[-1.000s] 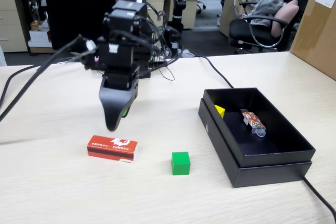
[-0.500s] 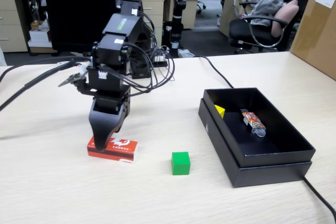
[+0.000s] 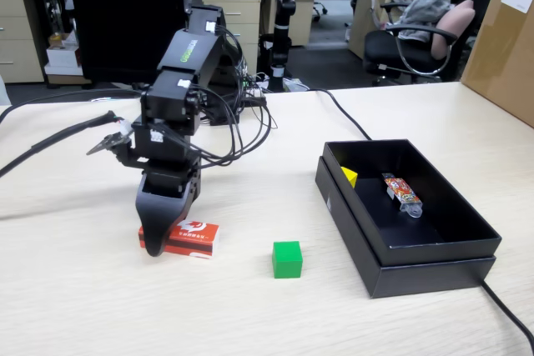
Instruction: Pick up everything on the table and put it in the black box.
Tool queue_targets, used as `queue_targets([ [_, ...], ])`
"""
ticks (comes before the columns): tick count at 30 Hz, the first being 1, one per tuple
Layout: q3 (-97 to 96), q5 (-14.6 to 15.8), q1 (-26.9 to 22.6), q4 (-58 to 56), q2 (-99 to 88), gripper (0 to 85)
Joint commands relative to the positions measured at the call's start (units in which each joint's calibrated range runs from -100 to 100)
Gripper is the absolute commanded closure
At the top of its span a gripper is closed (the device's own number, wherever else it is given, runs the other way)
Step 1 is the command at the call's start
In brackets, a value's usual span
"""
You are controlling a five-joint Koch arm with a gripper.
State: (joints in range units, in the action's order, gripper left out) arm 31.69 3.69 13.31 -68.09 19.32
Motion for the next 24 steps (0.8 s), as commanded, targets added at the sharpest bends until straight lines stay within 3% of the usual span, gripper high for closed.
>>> queue_targets([
  [1,4.30,-1.17,-0.05,1.53,-0.78,50.0],
  [4,4.21,-1.81,-0.10,3.25,-0.21,61.8],
  [6,4.21,-2.15,-0.20,3.25,0.02,62.4],
  [10,4.48,-2.39,-0.24,3.34,0.02,84.2],
  [19,5.12,-2.59,-1.47,-0.81,-9.73,84.3],
  [24,5.39,-2.54,-6.20,-3.92,-23.96,84.3],
])
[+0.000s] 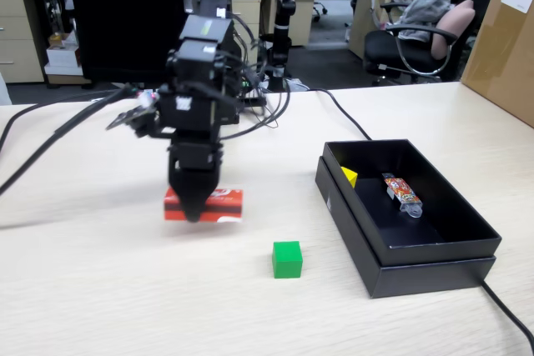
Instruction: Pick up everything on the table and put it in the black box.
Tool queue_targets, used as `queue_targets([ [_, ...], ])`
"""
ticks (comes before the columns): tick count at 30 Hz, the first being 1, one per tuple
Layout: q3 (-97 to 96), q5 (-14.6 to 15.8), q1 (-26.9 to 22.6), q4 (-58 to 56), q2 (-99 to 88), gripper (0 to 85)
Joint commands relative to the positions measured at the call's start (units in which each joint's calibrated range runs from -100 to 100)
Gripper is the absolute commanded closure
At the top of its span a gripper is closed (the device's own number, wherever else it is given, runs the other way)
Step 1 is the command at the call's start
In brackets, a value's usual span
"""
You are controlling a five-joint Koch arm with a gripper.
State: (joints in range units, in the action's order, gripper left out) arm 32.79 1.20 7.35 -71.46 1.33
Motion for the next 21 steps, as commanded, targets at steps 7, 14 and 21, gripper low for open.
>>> queue_targets([
  [7,3.84,0.15,-9.08,-0.98,-18.60,84.3],
  [14,4.02,0.15,-15.97,-0.98,-19.98,84.2],
  [21,4.66,1.07,-20.32,-0.80,-16.07,84.3],
])
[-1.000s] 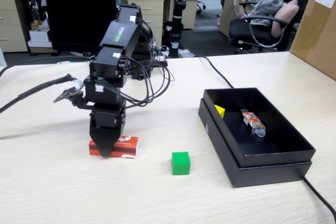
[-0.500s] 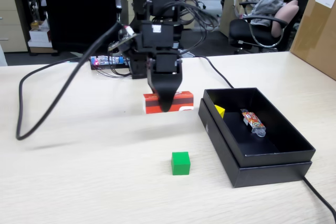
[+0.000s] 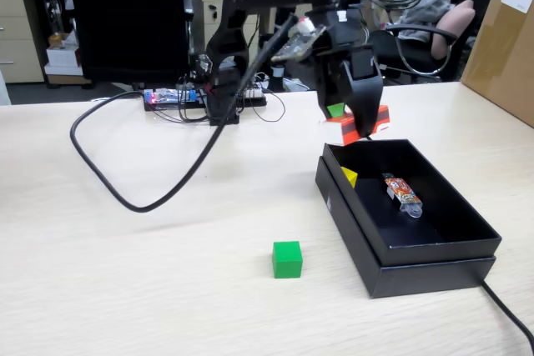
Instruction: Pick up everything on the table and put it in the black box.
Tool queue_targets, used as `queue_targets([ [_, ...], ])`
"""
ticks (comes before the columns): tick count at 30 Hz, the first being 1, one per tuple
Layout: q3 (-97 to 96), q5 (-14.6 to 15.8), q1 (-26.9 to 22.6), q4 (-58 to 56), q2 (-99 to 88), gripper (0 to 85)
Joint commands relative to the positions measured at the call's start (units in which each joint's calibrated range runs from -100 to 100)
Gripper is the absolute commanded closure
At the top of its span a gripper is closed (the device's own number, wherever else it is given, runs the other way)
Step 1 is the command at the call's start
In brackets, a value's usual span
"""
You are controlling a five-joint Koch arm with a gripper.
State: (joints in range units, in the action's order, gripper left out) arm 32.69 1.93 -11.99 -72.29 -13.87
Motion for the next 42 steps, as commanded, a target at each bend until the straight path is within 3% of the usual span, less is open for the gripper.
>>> queue_targets([
  [1,4.75,0.39,-1.32,0.19,-0.07,84.3],
  [9,4.02,0.83,-2.30,2.44,10.48,84.2],
  [29,-0.42,1.76,-3.86,5.55,15.19,83.9],
  [33,-1.87,1.32,-3.52,5.55,15.19,73.0],
  [40,-2.68,1.17,-2.78,5.55,15.07,71.8],
  [41,-2.32,1.12,-2.74,5.55,14.96,69.3],
  [42,-2.23,0.98,-2.74,5.55,14.84,60.8],
])
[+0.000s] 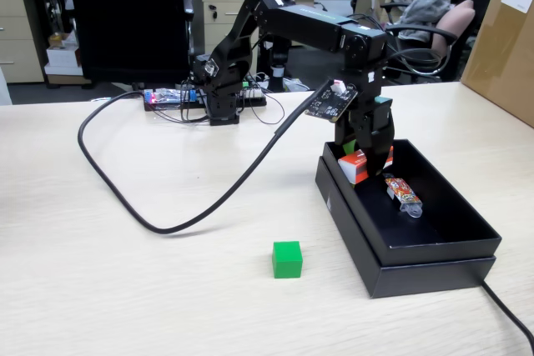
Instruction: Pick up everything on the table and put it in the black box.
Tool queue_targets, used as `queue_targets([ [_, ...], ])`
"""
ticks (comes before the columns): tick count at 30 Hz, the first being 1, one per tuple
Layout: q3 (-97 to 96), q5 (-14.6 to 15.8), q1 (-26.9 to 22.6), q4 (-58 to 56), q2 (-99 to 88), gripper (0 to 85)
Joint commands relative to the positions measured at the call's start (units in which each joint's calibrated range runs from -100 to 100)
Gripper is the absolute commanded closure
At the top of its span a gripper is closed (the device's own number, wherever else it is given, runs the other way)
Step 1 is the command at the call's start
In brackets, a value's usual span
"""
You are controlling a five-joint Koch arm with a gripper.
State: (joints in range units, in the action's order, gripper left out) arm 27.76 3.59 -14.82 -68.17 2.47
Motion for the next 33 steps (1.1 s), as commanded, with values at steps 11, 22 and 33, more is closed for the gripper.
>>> queue_targets([
  [11,7.87,-0.83,0.44,0.92,-5.28,54.1],
  [22,20.74,-0.54,8.06,0.31,-12.85,54.1],
  [33,10.04,0.59,13.82,1.18,-4.48,44.3],
])
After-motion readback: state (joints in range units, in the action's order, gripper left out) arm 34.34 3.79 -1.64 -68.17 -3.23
